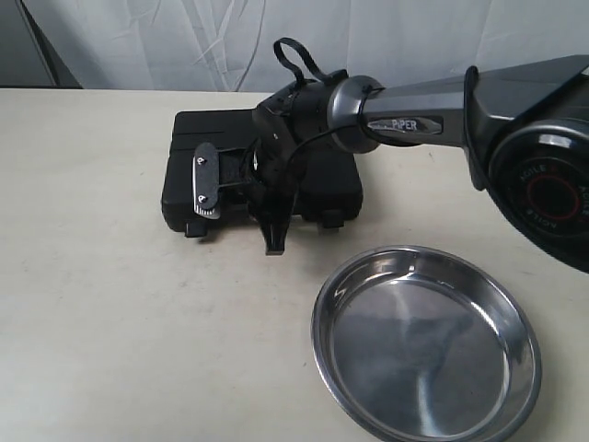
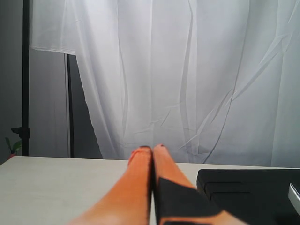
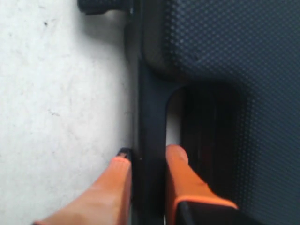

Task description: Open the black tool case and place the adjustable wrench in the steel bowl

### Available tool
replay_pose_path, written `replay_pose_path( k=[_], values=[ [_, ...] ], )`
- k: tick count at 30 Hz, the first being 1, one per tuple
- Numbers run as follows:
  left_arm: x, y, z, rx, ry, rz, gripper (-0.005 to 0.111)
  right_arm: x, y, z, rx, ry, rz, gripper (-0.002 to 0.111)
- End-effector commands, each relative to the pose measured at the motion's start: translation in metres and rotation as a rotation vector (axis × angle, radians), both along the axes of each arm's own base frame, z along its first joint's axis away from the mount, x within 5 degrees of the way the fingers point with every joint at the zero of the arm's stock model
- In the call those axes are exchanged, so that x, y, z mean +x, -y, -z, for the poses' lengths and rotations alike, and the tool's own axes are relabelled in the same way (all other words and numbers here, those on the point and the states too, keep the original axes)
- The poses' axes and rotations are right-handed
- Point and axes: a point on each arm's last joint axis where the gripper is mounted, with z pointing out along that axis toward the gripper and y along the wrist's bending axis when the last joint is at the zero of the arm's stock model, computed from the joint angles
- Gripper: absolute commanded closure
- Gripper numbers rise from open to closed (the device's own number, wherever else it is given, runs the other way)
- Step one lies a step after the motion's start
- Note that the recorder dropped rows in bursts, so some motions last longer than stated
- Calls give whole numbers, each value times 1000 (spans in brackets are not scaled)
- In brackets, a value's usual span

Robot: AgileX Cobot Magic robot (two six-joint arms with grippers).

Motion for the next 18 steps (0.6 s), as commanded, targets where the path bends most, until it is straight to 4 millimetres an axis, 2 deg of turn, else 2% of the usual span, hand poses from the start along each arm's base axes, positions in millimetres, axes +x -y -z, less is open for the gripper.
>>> replay_pose_path(
  k=[1,6,15,17,18],
  values=[
    [0,0,-2,1,4,2,106,0,-1,-28,78,34,25,109],
    [0,0,-2,1,4,2,106,-4,-4,-48,162,10,65,109],
    [0,0,-2,1,4,2,106,-10,-5,-48,185,-67,99,109],
    [0,0,-2,1,4,2,106,-10,-5,-45,183,-73,101,102],
    [0,0,-2,1,4,2,106,-10,-5,-41,175,-80,99,92]
  ],
)
